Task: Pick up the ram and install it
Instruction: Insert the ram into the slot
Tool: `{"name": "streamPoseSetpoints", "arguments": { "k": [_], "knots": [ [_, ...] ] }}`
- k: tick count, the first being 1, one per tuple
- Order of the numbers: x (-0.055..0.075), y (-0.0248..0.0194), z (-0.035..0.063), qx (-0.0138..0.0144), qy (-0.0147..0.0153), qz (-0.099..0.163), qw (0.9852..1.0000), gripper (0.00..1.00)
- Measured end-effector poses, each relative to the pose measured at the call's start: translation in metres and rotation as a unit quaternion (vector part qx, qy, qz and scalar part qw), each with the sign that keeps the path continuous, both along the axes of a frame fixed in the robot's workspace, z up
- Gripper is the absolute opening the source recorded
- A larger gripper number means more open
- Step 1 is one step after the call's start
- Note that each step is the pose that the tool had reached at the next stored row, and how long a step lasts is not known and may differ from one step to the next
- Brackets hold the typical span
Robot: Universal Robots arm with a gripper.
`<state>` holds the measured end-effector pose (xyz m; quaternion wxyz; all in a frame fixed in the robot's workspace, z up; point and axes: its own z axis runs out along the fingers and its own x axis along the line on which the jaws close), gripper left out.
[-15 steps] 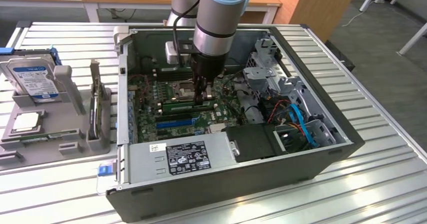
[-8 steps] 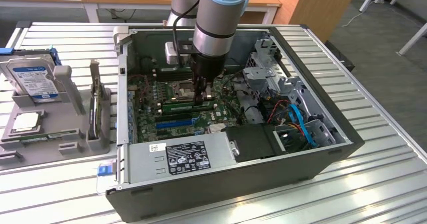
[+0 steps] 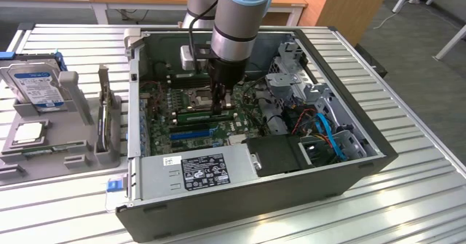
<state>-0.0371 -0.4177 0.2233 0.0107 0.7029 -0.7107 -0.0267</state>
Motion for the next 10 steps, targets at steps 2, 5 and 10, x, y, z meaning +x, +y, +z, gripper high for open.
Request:
{"name": "streamPoseSetpoints", "arguments": {
  "k": [2,5,10],
  "knots": [
    [0.0000,0.0000,0.0000,0.0000,0.0001,0.000,1.0000,0.18],
    [0.0000,0.0000,0.0001,0.0000,0.0001,0.000,1.0000,0.25],
    [0.0000,0.0000,0.0001,-0.0001,0.0001,0.000,1.0000,0.25]
  ]
}}
